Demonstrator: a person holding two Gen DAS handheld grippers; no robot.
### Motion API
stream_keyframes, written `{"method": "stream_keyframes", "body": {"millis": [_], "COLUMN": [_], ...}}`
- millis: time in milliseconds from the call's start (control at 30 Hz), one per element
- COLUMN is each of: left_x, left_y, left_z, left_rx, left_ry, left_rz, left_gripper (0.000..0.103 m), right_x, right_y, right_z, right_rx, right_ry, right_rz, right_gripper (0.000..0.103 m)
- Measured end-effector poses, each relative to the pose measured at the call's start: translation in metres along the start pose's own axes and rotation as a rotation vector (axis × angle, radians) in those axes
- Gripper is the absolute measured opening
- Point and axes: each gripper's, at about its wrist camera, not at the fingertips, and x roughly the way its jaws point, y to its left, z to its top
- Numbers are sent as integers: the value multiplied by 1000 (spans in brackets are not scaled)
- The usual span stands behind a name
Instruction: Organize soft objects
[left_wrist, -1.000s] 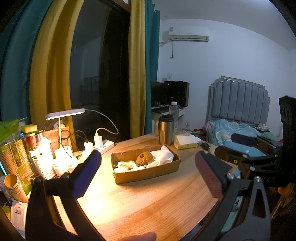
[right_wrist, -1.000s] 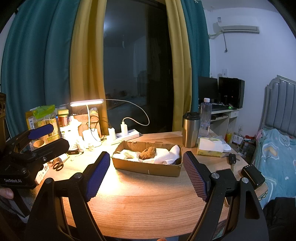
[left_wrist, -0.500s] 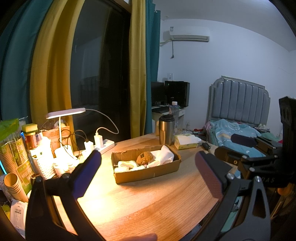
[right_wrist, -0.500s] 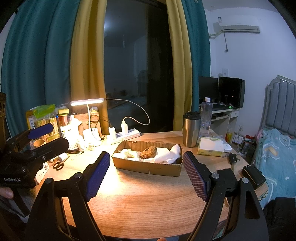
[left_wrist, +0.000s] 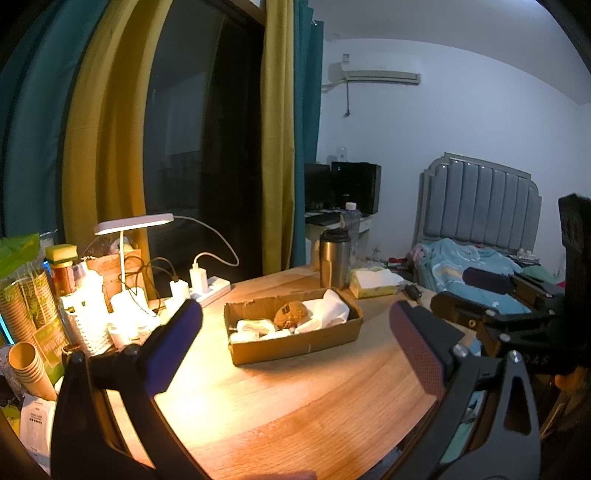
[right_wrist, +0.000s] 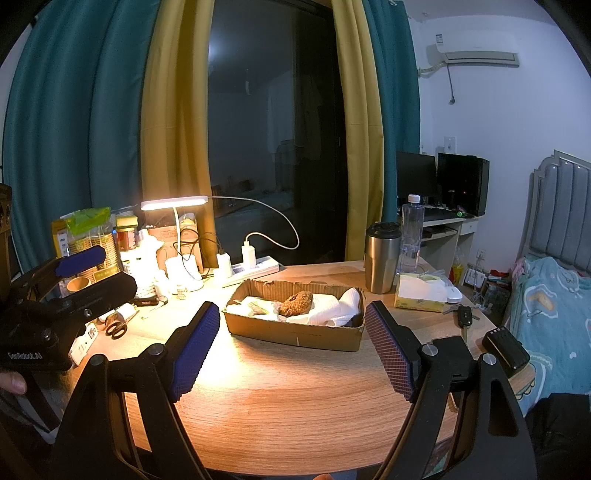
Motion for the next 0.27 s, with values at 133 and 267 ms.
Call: {"method": "stream_keyframes", "body": {"millis": [133,267], "left_x": [-1,3], "left_y": [0,-1], "left_z": [-1,-2], "left_rx": [-4,-8], "left_ry": [-5,-3], "left_rz": [4,8], "left_gripper": [102,102], "right_x": [1,7], "right_y": [4,6], "right_z": [-3,-7], "right_rx": [-10,-16], "right_ry": [3,8], "right_rz": [7,16], "right_gripper": [84,84]}}
